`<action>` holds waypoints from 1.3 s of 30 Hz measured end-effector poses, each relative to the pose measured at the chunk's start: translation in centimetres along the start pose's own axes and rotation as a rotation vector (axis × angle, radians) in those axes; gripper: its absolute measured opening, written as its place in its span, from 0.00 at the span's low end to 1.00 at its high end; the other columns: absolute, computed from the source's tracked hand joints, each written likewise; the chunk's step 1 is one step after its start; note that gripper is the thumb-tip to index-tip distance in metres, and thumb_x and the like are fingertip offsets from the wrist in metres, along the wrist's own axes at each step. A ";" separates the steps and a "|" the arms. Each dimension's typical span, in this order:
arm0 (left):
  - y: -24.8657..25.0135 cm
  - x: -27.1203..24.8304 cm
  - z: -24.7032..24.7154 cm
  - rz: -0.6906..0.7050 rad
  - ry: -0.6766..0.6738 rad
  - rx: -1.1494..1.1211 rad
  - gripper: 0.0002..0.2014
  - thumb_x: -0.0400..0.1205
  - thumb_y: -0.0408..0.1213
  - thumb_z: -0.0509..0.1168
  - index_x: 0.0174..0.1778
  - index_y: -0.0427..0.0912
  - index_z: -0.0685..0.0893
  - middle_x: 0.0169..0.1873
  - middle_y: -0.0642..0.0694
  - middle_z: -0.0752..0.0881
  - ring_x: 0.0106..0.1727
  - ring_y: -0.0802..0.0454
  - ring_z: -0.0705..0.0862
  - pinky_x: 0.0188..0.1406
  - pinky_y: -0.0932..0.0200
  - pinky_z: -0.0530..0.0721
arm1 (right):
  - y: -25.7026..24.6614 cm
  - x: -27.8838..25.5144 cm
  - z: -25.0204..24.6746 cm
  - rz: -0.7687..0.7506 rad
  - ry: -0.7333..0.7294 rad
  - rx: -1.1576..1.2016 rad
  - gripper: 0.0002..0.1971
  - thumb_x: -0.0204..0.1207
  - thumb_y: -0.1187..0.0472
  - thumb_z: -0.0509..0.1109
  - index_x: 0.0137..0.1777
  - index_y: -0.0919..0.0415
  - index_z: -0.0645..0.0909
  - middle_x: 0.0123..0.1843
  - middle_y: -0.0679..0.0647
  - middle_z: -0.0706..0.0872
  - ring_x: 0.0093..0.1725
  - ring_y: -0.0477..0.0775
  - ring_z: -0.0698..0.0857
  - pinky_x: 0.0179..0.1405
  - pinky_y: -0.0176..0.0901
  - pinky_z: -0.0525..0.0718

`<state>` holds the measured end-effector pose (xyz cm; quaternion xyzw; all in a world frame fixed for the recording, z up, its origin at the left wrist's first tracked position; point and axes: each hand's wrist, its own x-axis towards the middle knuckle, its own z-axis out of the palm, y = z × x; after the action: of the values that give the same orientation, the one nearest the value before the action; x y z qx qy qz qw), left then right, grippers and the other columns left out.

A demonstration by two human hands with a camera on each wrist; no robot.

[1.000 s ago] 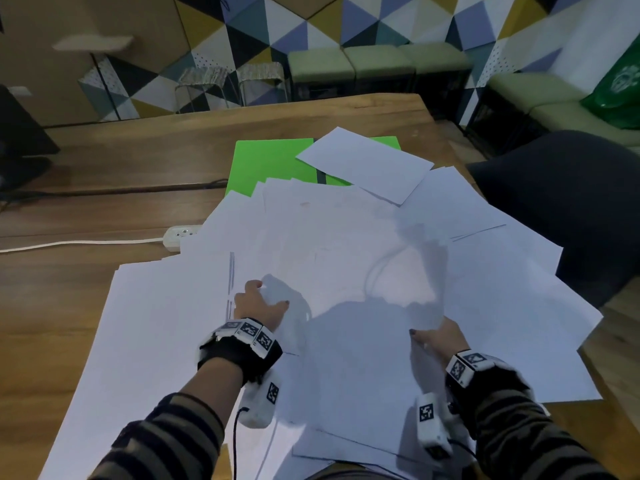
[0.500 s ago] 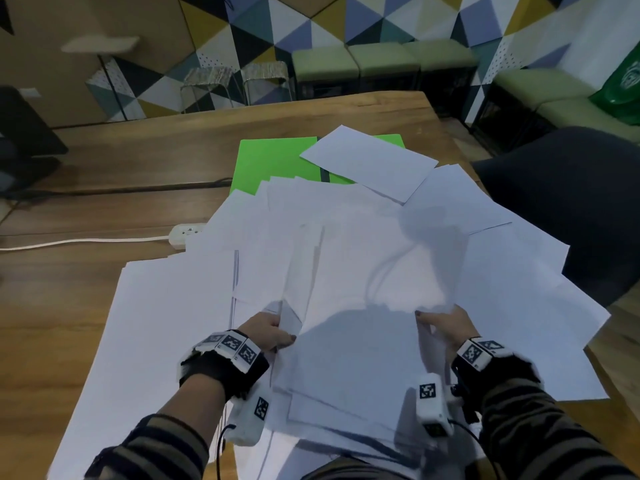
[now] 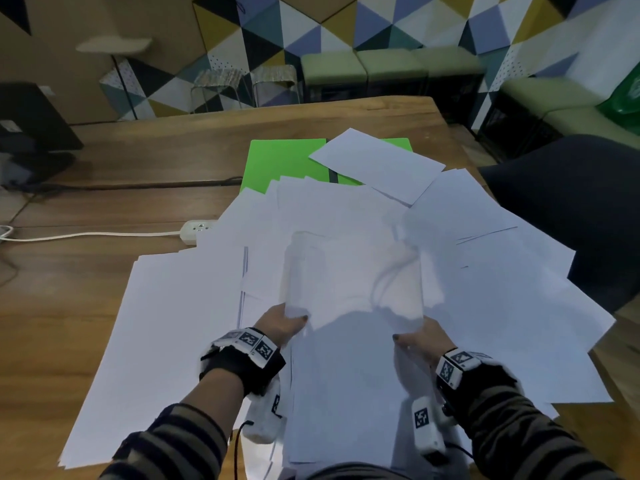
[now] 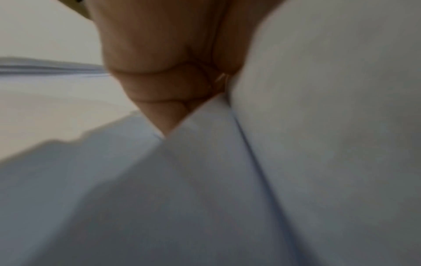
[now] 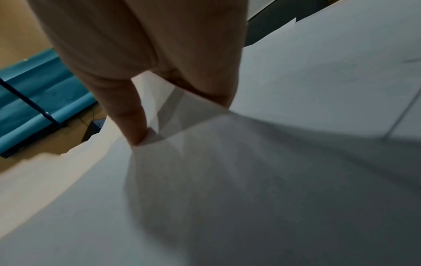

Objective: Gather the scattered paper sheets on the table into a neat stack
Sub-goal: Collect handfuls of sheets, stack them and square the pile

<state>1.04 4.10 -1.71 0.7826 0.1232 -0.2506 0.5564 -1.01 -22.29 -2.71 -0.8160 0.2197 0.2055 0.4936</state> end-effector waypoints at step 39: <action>-2.3 -0.8 -0.4 -0.184 0.177 -0.288 0.23 0.71 0.32 0.76 0.58 0.41 0.74 0.28 0.42 0.82 0.16 0.54 0.75 0.18 0.65 0.74 | -2.8 3.7 -4.8 -0.055 0.247 -0.187 0.09 0.80 0.70 0.58 0.37 0.66 0.70 0.43 0.61 0.75 0.46 0.58 0.74 0.44 0.41 0.66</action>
<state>-0.63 5.37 -3.05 0.6993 0.2774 -0.2103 0.6243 4.12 -26.05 -0.67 -0.8832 0.2361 0.1095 0.3902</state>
